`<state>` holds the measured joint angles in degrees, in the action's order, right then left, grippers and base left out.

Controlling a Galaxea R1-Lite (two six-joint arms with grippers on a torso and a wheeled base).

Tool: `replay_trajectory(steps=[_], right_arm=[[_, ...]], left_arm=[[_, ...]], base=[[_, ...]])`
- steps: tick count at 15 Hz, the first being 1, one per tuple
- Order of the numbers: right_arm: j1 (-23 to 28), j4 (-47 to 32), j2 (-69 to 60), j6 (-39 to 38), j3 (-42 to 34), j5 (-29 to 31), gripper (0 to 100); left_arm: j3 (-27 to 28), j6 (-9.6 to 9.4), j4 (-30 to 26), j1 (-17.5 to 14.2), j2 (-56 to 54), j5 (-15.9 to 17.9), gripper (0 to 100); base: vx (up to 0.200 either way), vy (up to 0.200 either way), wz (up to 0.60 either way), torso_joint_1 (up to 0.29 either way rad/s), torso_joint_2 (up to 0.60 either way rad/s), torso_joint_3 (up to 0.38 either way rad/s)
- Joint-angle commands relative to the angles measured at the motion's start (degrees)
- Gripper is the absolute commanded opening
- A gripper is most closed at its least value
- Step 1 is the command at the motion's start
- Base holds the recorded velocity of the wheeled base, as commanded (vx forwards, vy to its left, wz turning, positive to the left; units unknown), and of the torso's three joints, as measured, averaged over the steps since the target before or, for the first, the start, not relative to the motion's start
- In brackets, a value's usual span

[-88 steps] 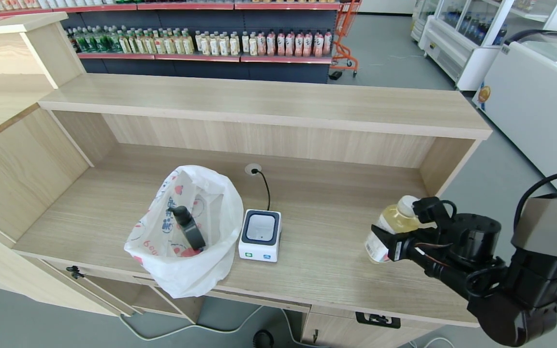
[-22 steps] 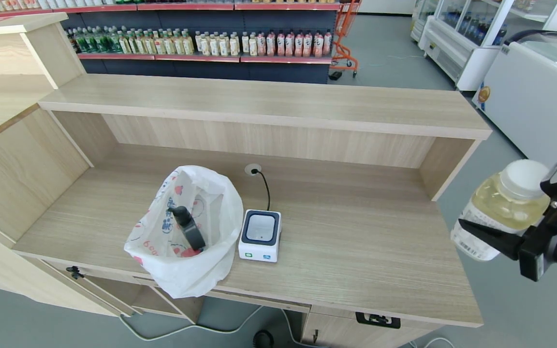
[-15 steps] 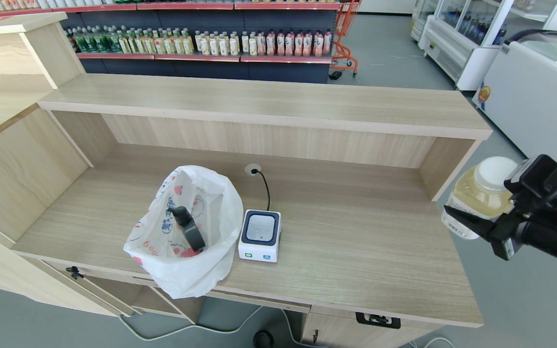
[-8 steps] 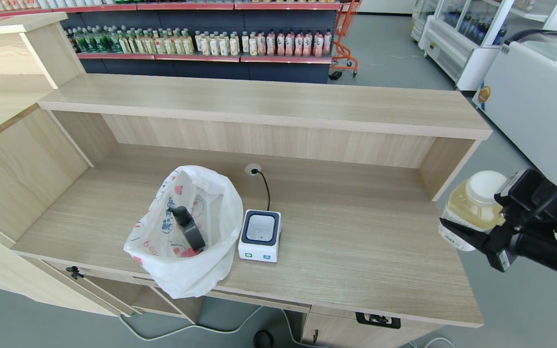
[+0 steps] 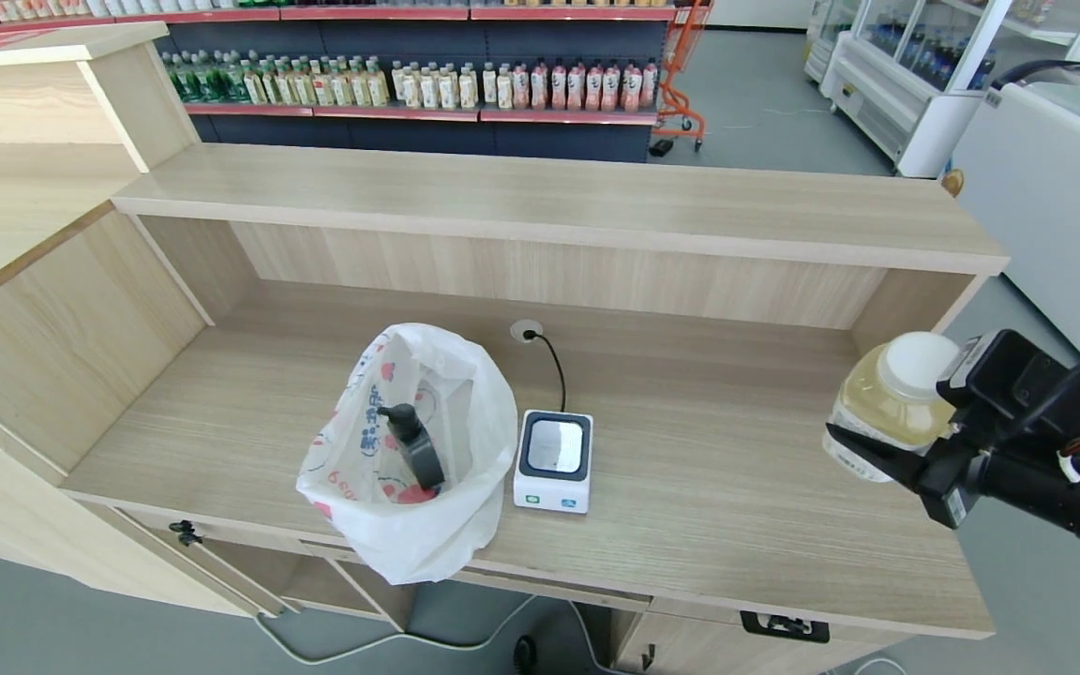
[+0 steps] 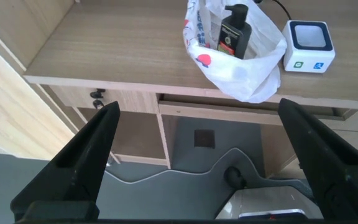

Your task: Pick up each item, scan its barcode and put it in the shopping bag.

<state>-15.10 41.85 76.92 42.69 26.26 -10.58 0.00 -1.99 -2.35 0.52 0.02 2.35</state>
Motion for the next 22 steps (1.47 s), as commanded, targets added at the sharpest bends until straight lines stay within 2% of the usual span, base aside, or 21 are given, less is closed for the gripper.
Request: replay_trajectory(steps=[1,3,4,6,11,15,19,22], right_arm=[[-0.8,1.13,1.65,0.11,0.2,-0.14,0],[-0.89,3.85,3.59,0.9,0.28,-0.84,0],[-0.8,8.25,7.72,5.12,1.43,-5.68,0],[-0.8,13.35,12.55,6.79,2.04,-10.34,0],[-0.45,28.46,25.29,8.9,3.8,-18.86,0],[-0.28,32.51,29.86,9.34,3.98,-20.88,0],[2.71,34.61,33.38,9.43,5.91,-25.37,0],[3.06,34.61,37.07,9.43,11.18,-28.18,0]], left_arm=[[0.0,0.05,-0.02,0.0,-0.02,0.02,100],[0.0,0.05,-0.02,0.0,-0.02,0.02,100],[0.0,0.05,-0.02,0.0,-0.02,0.02,100],[0.0,0.05,-0.02,0.0,-0.02,0.02,100],[0.0,-0.12,-0.02,0.0,-0.02,0.02,100],[0.0,0.05,-0.02,0.0,-0.02,0.02,100],[0.0,0.05,-0.02,0.0,-0.02,0.02,100],[0.0,0.05,-0.02,0.0,-0.02,0.02,100]], base=[[0.0,0.2,0.0,-0.002,0.0,0.002],[0.0,0.2,0.0,0.002,0.0,0.005],[0.0,0.2,0.0,0.002,0.0,0.012],[0.0,0.2,0.0,0.002,0.0,0.0],[0.0,0.16,0.0,0.001,0.0,0.001],[0.0,0.0,0.0,0.0,0.0,0.0],[0.0,0.0,0.0,0.0,0.0,0.0],[0.0,0.0,0.0,0.0,0.0,0.0]])
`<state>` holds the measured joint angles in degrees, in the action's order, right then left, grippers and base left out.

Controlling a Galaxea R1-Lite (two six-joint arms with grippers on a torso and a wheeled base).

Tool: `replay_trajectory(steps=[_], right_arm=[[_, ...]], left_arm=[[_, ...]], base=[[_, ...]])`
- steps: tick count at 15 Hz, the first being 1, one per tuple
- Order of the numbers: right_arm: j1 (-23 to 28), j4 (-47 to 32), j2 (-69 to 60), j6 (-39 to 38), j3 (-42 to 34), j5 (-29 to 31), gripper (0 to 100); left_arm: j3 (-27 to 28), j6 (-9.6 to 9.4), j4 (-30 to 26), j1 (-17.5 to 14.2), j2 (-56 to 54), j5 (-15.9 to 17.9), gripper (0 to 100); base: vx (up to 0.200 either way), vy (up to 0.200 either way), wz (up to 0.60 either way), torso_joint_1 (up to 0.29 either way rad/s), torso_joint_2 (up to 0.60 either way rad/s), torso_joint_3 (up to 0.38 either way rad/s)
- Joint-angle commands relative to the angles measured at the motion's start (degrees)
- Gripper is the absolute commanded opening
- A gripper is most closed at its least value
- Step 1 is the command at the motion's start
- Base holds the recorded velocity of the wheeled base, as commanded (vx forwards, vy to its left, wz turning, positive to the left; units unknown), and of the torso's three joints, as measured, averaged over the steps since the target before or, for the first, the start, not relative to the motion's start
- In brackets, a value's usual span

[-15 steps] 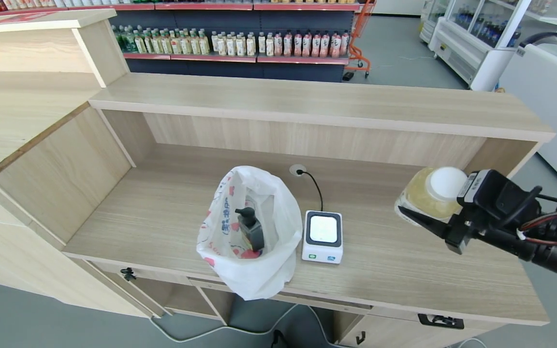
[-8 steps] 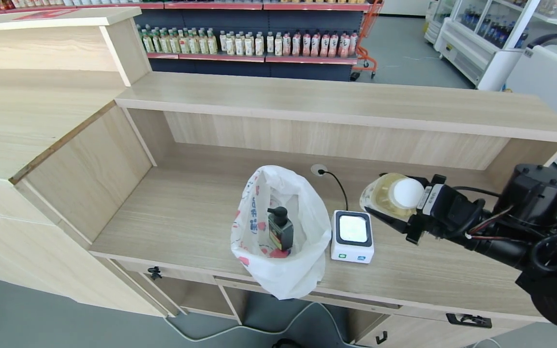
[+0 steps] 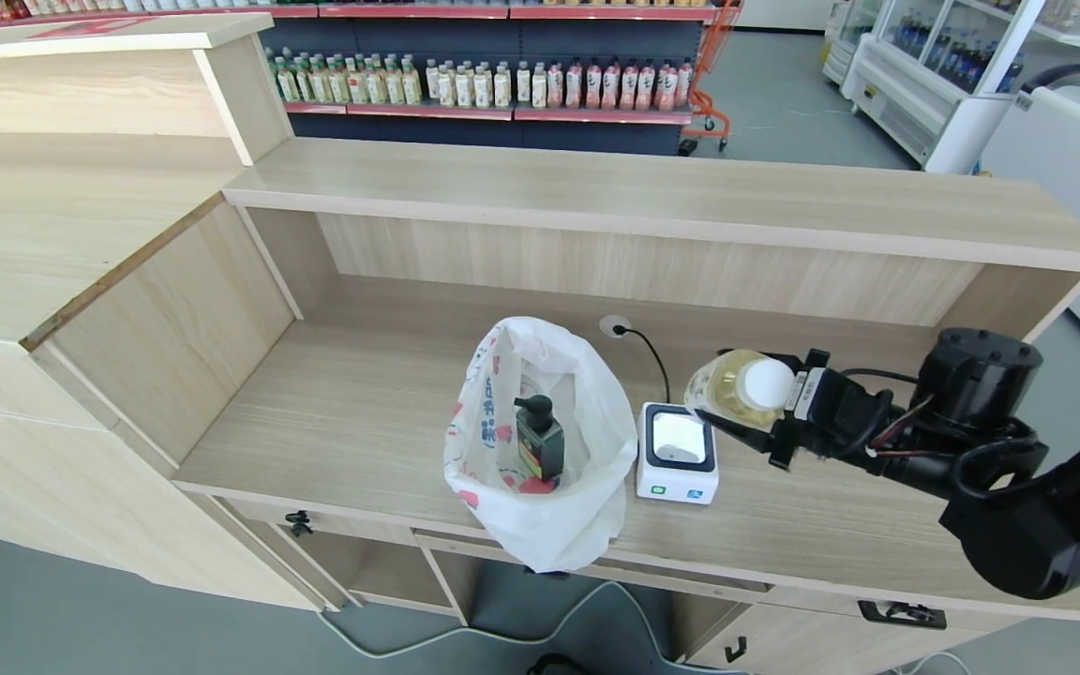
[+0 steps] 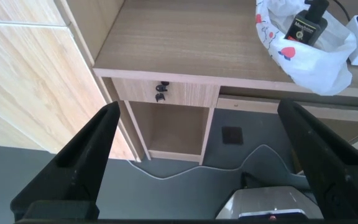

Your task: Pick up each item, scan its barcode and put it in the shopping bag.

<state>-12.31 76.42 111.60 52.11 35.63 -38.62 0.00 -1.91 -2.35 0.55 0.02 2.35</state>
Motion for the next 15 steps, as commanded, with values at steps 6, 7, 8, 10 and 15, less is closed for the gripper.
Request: replay_trajectory(steps=[6,7,8,10,15], right_arm=[[0.97,0.13,6.34,2.29,3.48,-0.32,0],[1.06,0.04,6.52,2.29,3.83,-0.32,0],[1.15,0.13,6.96,2.29,4.27,-0.32,0],[1.94,0.13,8.1,3.43,4.8,-0.23,0],[2.21,0.04,9.95,3.61,6.55,-0.32,0]], left_arm=[[0.0,-0.02,-0.02,-0.02,0.06,0.02,100],[0.0,-0.02,-0.02,-0.02,-0.02,0.02,100],[0.0,-0.02,-0.02,-0.02,-0.02,0.02,100],[0.0,-0.02,-0.02,-0.02,-0.02,0.02,100],[0.0,-0.02,-0.02,-0.02,-0.02,0.02,100]], base=[[0.0,0.0,0.0,0.0,0.0,0.0],[0.0,0.0,0.0,0.0,0.0,0.0],[0.0,0.0,0.0,0.0,0.0,0.0],[0.0,0.0,0.0,0.0,0.0,0.0],[0.0,0.0,0.0,0.0,0.0,0.0]])
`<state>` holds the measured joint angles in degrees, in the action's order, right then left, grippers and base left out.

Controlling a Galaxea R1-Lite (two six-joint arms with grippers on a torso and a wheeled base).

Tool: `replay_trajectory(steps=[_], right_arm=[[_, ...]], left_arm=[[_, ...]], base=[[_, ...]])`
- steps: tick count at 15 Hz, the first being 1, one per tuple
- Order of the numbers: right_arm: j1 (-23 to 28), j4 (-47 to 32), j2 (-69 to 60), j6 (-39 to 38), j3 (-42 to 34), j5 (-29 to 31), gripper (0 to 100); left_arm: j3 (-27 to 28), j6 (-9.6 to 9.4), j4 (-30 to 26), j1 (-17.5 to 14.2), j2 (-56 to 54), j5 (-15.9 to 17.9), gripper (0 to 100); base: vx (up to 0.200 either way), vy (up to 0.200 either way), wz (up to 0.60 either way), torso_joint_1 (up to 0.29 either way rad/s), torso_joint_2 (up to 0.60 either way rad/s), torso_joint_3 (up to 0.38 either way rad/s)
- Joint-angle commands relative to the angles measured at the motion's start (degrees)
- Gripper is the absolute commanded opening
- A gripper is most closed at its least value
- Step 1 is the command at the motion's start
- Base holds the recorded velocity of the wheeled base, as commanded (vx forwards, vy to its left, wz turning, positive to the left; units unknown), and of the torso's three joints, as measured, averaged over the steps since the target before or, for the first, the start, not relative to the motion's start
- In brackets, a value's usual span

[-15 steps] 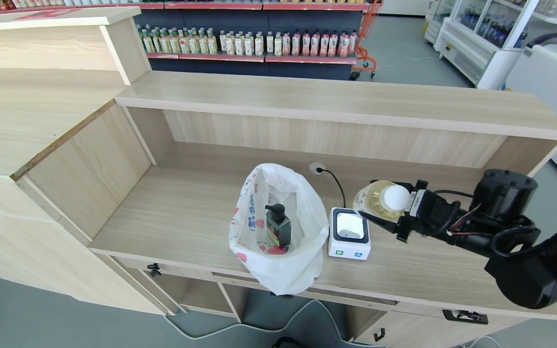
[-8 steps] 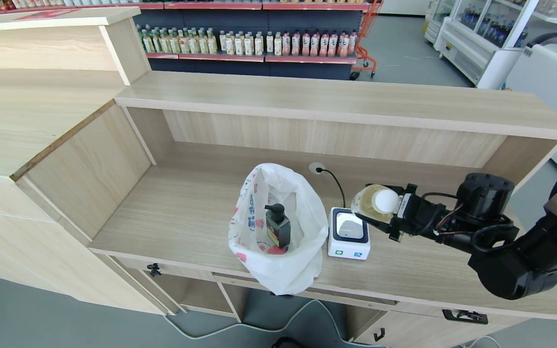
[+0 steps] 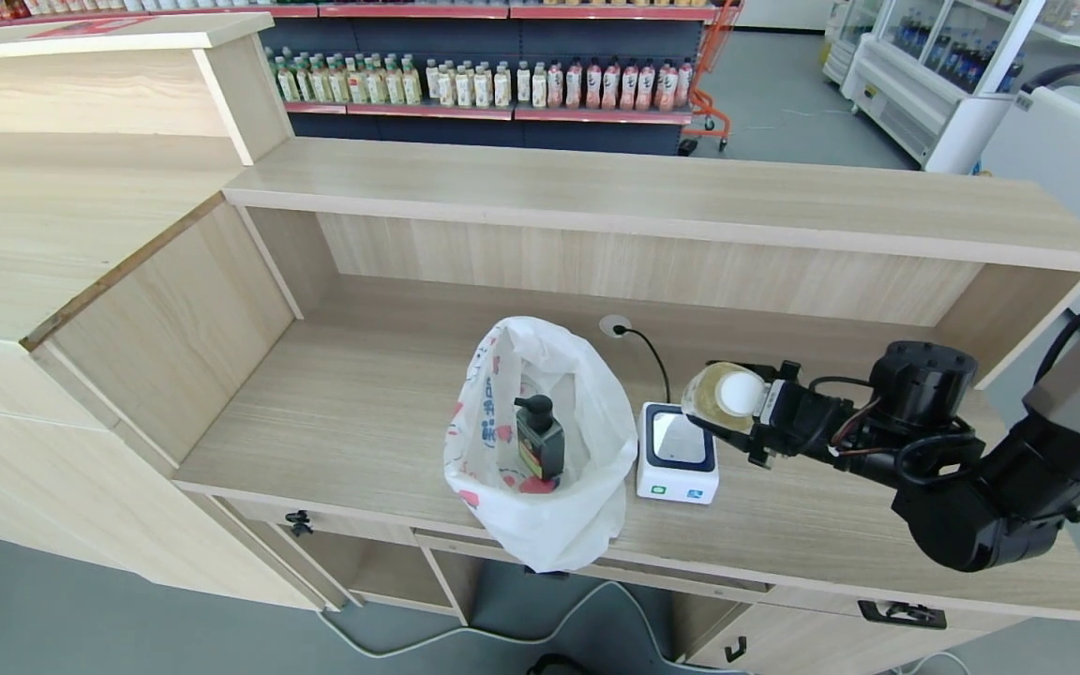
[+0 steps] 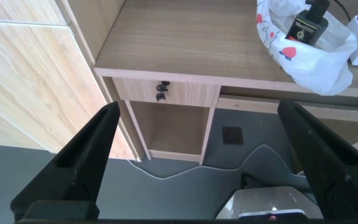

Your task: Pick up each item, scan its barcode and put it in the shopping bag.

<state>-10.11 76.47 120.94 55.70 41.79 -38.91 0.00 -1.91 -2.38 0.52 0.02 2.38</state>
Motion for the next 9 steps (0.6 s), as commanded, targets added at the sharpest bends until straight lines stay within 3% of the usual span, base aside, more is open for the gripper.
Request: replay_trajectory(steps=[1,9], right_arm=[[0.0,0.08,1.05,0.02,0.84,-0.02,0],[-0.44,0.08,3.86,0.11,3.12,-0.29,0]], left_arm=[[0.0,-0.02,0.0,0.0,-0.02,0.0,100],[0.0,-0.02,0.0,0.0,-0.02,0.0,100]], base=[[0.0,0.0,0.0,0.0,0.0,0.0],[0.0,0.0,0.0,0.0,0.0,0.0]])
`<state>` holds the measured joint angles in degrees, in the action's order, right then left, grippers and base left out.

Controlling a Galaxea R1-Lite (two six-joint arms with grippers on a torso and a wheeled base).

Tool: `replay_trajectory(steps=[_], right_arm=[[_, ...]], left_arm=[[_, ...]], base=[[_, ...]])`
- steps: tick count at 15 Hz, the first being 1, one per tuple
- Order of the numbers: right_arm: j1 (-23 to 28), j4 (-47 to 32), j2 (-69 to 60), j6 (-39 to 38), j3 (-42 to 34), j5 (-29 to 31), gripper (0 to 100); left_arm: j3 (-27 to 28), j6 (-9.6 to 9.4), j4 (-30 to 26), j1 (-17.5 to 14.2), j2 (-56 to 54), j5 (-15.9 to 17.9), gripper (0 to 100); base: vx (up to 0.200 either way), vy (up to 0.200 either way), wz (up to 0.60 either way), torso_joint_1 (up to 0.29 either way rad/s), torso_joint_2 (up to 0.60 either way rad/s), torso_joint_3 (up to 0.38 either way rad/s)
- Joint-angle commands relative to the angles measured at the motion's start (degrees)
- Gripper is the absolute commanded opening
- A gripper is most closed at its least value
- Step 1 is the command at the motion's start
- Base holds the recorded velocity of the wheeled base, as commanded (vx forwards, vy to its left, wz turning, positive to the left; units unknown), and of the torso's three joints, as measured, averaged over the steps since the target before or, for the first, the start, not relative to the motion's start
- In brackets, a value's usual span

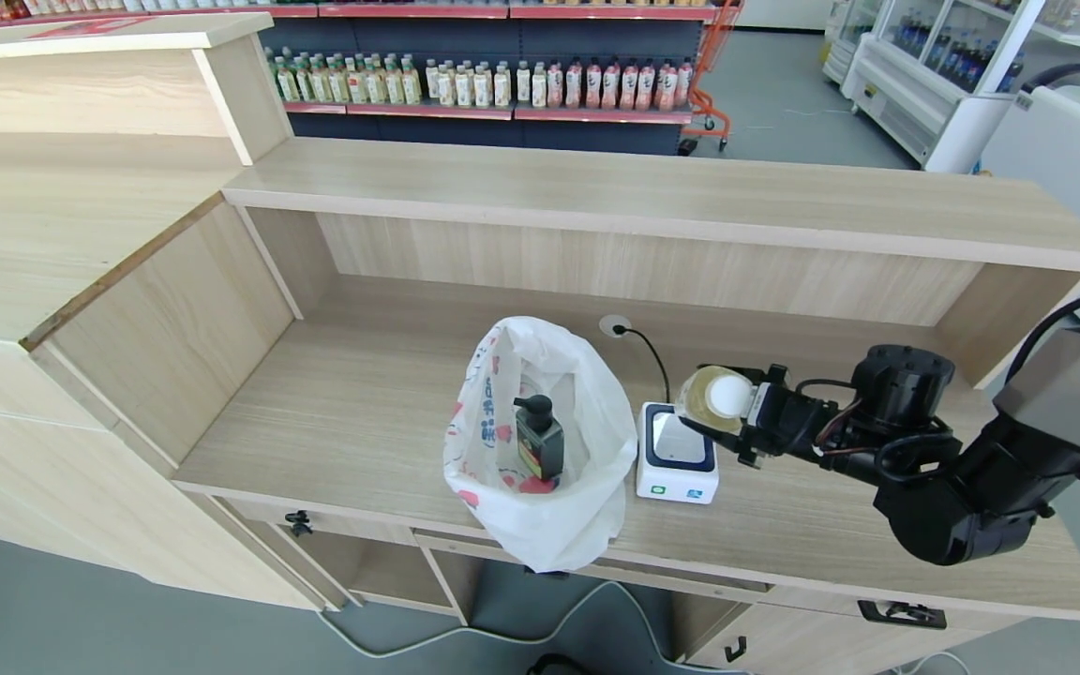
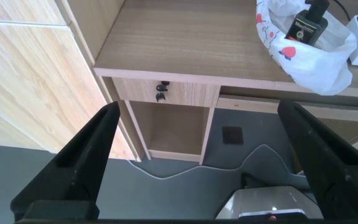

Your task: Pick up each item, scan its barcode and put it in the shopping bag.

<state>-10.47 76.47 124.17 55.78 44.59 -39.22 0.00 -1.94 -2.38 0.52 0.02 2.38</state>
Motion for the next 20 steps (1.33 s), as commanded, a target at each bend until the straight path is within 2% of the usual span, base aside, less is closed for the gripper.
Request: replay_trajectory(steps=[1,8,20], right_arm=[[-0.08,-0.01,0.81,0.03,0.49,-0.07,0],[-0.78,-0.01,3.71,0.03,4.01,-0.86,0],[-1.39,0.08,5.11,-0.06,4.89,-0.77,0]], left_arm=[[0.0,0.0,0.0,0.0,-0.02,0.0,100],[0.0,0.0,0.0,0.0,-0.02,0.0,100],[0.0,0.0,0.0,0.0,-0.02,0.0,100]], base=[[0.0,0.0,0.0,0.0,0.0,0.0],[0.0,0.0,0.0,0.0,0.0,0.0],[0.0,0.0,0.0,0.0,0.0,0.0]])
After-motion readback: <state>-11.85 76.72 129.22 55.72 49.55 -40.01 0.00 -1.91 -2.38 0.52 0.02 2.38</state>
